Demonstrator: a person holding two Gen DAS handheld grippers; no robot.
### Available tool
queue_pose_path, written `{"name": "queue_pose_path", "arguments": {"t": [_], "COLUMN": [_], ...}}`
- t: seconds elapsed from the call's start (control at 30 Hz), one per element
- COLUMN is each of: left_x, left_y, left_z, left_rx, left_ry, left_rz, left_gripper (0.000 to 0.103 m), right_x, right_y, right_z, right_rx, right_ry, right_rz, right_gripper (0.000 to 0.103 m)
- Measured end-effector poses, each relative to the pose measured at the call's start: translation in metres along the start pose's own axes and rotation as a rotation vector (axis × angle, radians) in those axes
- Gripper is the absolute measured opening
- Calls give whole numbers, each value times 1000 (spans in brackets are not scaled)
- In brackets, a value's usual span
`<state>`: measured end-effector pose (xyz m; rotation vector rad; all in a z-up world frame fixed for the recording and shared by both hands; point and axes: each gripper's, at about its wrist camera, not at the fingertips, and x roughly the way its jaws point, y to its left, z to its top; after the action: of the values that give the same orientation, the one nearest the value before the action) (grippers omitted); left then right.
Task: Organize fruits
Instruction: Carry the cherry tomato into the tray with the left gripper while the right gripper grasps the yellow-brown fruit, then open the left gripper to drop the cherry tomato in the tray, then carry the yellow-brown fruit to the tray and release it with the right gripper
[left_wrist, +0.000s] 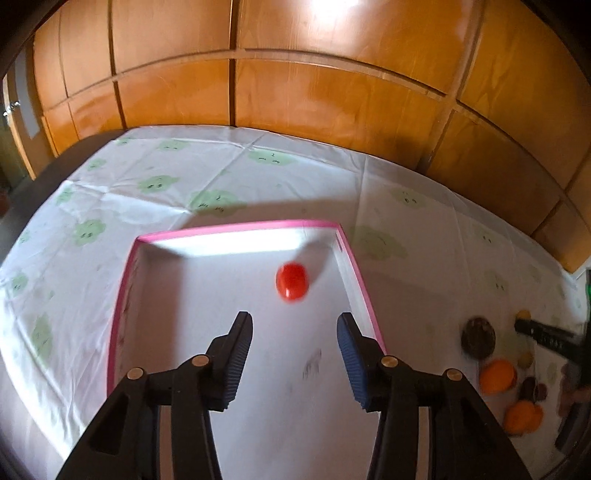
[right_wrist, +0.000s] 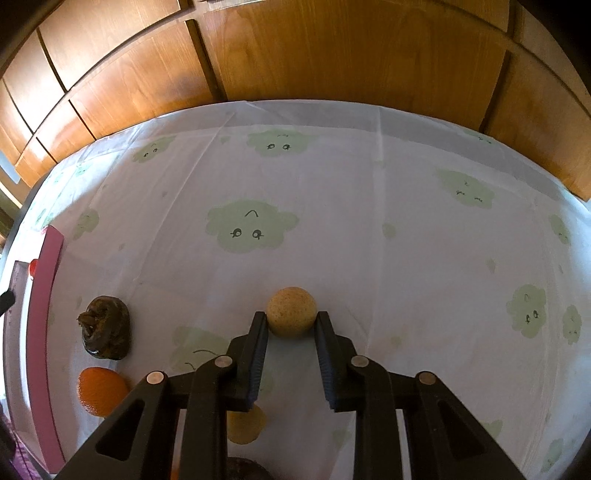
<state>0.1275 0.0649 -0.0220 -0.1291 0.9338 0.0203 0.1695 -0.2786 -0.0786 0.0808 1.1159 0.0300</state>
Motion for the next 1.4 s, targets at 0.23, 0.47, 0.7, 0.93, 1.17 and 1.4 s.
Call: {"name": "queue_pose_path", "arguments": {"t": [0.23, 0.47, 0.7, 0.93, 1.17, 1.4], "left_x": [-30, -49, -58, -61, -64, -68], "left_y": [-11, -22, -24, -17, -2, 31], "left_z": [-29, -46, -55, -61, -67, -70], "left_rx": [27, 67, 77, 62, 27, -45], "left_ry": [-46, -73, -85, -83, -87, -100], "left_rz": [12, -1, -12, -10, -7, 32], "left_gripper": [59, 63, 63, 65, 70, 71], "right_x": [-7, -24, -53, -79, -86, -87], "right_y": [-7, -15, 8, 54, 122, 205], "right_z": [-8, -19, -24, -38, -55, -62], "right_rx": [27, 62, 24, -68, -198, -363], "right_ry": [-16, -54, -137, -174, -147, -128], "right_rz": [-36, -56, -28, 68, 195, 316], "right_gripper": [26, 26, 26, 26, 26, 26]}}
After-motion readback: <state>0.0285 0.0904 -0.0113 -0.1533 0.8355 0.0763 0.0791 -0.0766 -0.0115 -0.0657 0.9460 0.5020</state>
